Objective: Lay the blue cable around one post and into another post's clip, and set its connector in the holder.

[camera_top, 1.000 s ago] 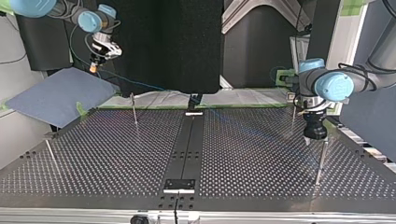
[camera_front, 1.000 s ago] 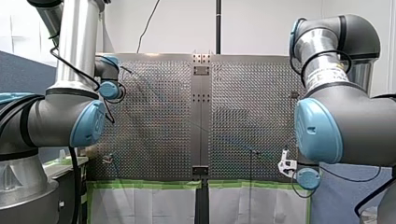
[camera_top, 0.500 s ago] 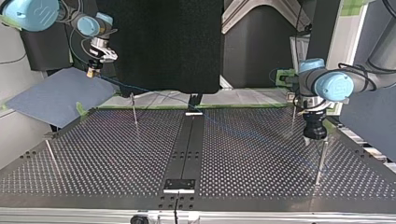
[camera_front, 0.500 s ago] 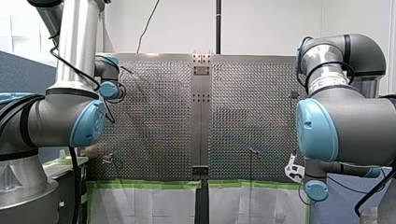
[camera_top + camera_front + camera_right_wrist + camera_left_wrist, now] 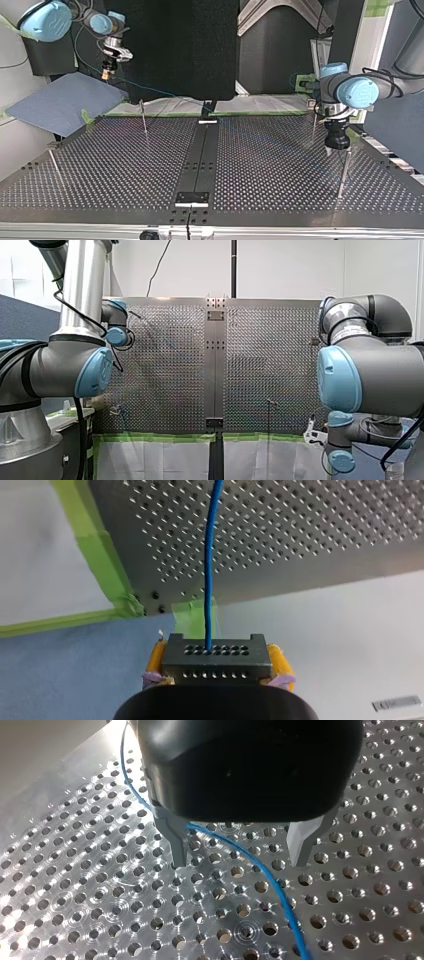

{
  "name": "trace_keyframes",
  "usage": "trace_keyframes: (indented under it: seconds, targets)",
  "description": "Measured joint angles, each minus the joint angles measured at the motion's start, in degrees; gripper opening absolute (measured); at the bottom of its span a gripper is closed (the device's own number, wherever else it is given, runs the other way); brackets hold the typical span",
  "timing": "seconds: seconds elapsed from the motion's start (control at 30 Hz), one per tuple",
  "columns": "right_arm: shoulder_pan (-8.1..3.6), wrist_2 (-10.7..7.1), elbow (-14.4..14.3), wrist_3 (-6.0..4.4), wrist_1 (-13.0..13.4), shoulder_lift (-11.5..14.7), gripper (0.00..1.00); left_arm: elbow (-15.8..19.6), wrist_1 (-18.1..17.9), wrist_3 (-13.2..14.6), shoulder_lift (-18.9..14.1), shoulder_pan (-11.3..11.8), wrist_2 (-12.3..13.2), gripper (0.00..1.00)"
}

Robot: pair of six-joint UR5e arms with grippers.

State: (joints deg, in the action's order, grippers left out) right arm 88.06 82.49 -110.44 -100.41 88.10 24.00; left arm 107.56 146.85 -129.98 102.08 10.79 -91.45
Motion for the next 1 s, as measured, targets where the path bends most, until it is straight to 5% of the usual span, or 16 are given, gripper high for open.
trace_keyframes:
  seconds: [0.2, 0.33, 0.5, 0.77, 1.0]
  targets:
    - [-0.03, -3.24, -0.02, 2.16, 2.12, -3.24, 0.00, 0.00, -0.02, 0.01, 0.00, 0.00, 0.00, 1.00]
    - [-0.02, -5.38, -0.59, 2.61, 0.92, -4.74, 0.00, 0.00, -0.02, 0.12, 0.00, 0.00, 0.00, 1.00]
    - [0.19, -7.59, -2.04, 2.65, -0.98, -3.31, 0.00, 0.00, -0.05, 0.17, -0.01, 0.00, 0.00, 1.00]
    - [0.51, -8.28, -2.95, 2.20, -4.52, 0.26, 0.00, 0.00, -0.06, 0.24, -0.01, -0.02, 0.00, 1.00]
    - [0.39, -8.48, -2.98, -0.08, -7.98, 3.72, 0.00, 0.00, -0.04, 0.26, 0.01, -0.06, 0.00, 1.00]
